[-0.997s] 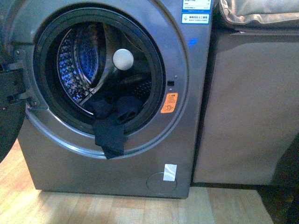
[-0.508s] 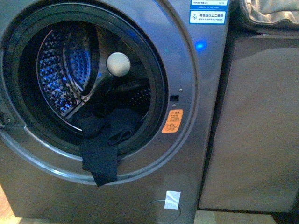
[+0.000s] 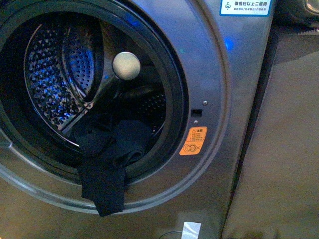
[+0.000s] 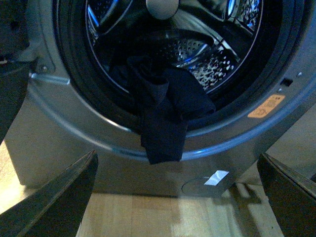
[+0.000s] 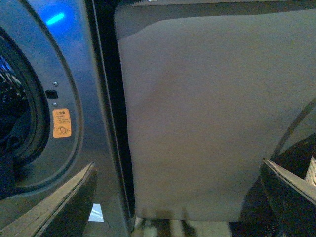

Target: Collect clothes from washing machine

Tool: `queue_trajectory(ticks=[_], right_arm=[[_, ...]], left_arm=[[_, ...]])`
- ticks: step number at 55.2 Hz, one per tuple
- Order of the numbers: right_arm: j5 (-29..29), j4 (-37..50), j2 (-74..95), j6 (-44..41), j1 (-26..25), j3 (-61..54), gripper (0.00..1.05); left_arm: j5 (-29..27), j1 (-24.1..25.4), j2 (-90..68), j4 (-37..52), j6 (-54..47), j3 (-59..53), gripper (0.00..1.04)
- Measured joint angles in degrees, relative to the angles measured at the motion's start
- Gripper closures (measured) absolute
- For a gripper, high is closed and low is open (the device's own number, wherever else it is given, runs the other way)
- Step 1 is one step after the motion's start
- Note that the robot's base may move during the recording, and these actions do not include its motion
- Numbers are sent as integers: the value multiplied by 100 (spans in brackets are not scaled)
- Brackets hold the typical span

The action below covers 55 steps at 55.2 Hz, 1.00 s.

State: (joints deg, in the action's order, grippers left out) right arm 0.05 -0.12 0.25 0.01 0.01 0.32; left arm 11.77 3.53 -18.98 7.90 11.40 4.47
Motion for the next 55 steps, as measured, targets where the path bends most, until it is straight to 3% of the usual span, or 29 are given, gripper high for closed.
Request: queue_trajectory(ticks=[12,18,33,55], right_arm=[[0,0,0,0,0,-2,7],[0,0,0,0,0,0,7],[0,0,0,0,0,0,7],[0,0,0,0,0,0,7]], left_arm=[[-439,-579,-3576,2555,-345,1217,7],[-581,-807,-5066,3003,-494,1971,7],[-546,-1200,-7250,3023,-597,3545,7],[-236,-1412,-9217,2214,-780,5475,7]])
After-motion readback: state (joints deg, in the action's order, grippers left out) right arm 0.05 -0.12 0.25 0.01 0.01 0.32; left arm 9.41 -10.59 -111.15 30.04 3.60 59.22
